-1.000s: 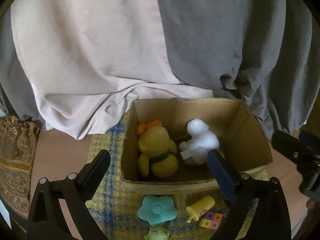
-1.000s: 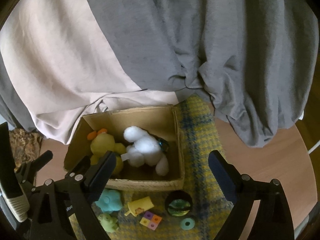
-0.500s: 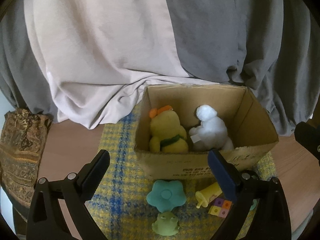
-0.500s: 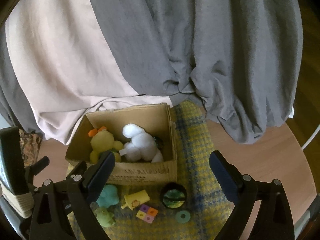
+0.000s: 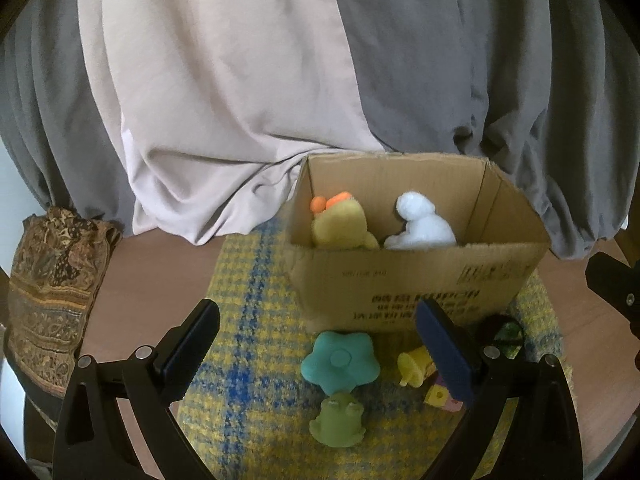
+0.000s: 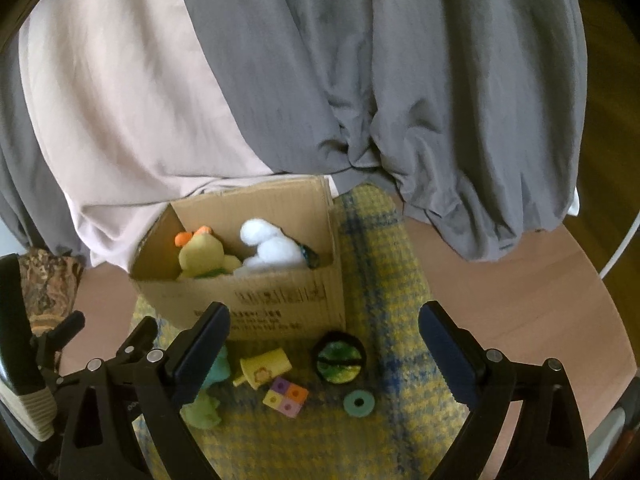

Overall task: Organize objects
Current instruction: 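Withdraw both tools from the box toward the remaining toys, then grasp the green frog toy with the left tool while the right tool grasps the block cube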

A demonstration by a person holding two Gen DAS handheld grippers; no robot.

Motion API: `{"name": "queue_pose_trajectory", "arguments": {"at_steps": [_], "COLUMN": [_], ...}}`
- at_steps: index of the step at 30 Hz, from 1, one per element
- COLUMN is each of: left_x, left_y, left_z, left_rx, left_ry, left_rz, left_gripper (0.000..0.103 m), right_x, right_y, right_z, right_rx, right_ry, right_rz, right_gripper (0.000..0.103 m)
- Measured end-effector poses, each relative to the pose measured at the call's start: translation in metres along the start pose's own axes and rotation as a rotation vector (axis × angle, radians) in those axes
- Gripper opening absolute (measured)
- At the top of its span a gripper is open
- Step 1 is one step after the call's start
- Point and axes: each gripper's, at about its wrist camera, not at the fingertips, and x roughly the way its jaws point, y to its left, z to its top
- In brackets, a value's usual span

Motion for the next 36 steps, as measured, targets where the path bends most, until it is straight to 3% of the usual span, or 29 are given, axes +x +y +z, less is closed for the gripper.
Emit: {"name": "queue_pose_trajectory", "arguments": {"at_steps": [20,36], "left_x": [0.013,0.032], "left_y": [0.01,0.004], "left_z": [-0.066,-0.102], "left_rx": [0.012,0.05], "left_ry": [0.044,0.092], "left_rz": [0.036,0.015], "left_gripper": [0.1,0.1], "right_x": [0.024,0.051], "right_y": [0.004,0.021], "right_z": [-0.061,-0.094], "right_rx": [-0.024,-0.102], "right_ry": [0.086,0.155], "right_rz": [0.024,0.027], "right_gripper": [0.096,0.096]}}
